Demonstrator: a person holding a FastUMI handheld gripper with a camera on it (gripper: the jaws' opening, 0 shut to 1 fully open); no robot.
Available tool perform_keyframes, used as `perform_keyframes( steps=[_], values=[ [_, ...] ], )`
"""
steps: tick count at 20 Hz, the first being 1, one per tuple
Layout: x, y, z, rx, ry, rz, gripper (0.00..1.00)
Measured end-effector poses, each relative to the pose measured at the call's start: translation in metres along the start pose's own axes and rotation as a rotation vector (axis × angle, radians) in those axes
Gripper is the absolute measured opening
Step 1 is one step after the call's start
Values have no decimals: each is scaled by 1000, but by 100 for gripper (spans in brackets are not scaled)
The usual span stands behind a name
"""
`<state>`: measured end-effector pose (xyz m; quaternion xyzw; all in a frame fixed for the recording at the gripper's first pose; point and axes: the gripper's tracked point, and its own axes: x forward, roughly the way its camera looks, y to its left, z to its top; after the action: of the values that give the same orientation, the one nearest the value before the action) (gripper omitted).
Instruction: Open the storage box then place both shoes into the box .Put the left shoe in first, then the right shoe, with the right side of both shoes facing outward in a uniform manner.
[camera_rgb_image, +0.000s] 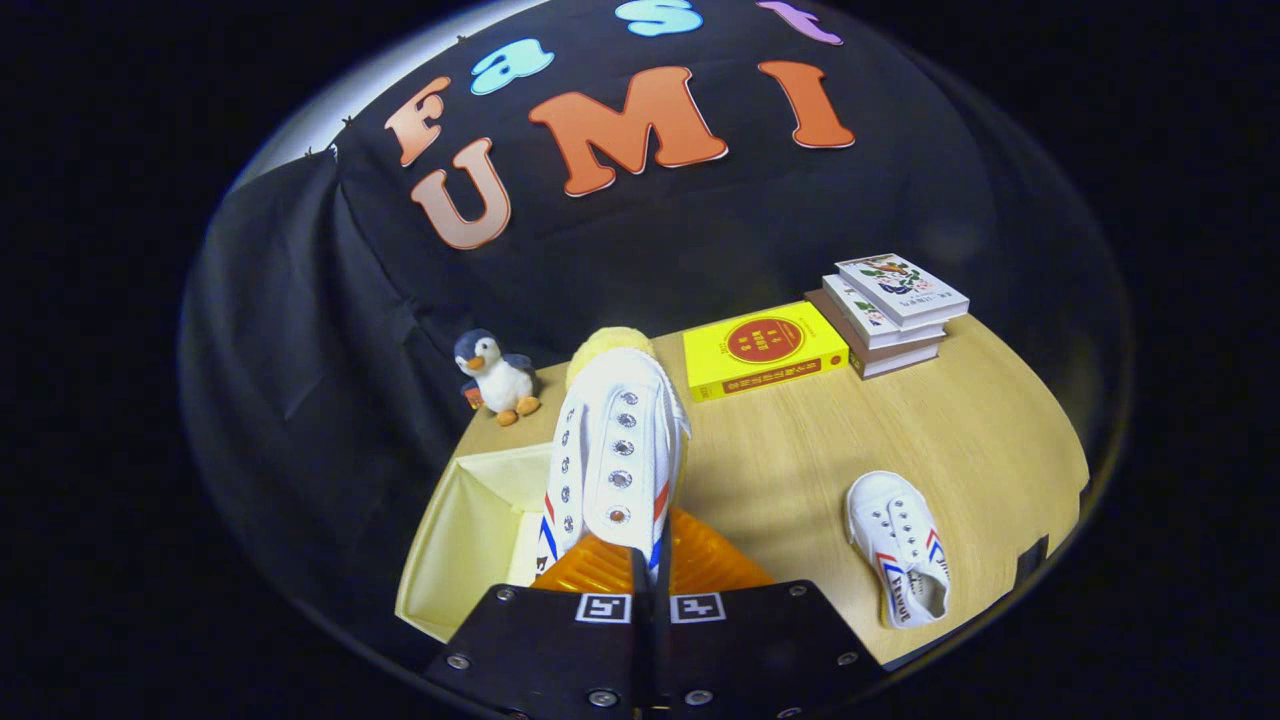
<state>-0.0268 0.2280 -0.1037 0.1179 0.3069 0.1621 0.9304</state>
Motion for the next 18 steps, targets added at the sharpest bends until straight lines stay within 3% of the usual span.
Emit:
perform_keyframes(
  steps=[4, 8, 13, 18],
  values=[
    [7, 68, -13, 2, 14, 51, 0],
    [31, 115, -55, -4, 80, 67, 0],
    [60, 121, -114, -16, 186, -29, 0],
    [68, 128, -129, -32, 191, -55, 0]
  ],
)
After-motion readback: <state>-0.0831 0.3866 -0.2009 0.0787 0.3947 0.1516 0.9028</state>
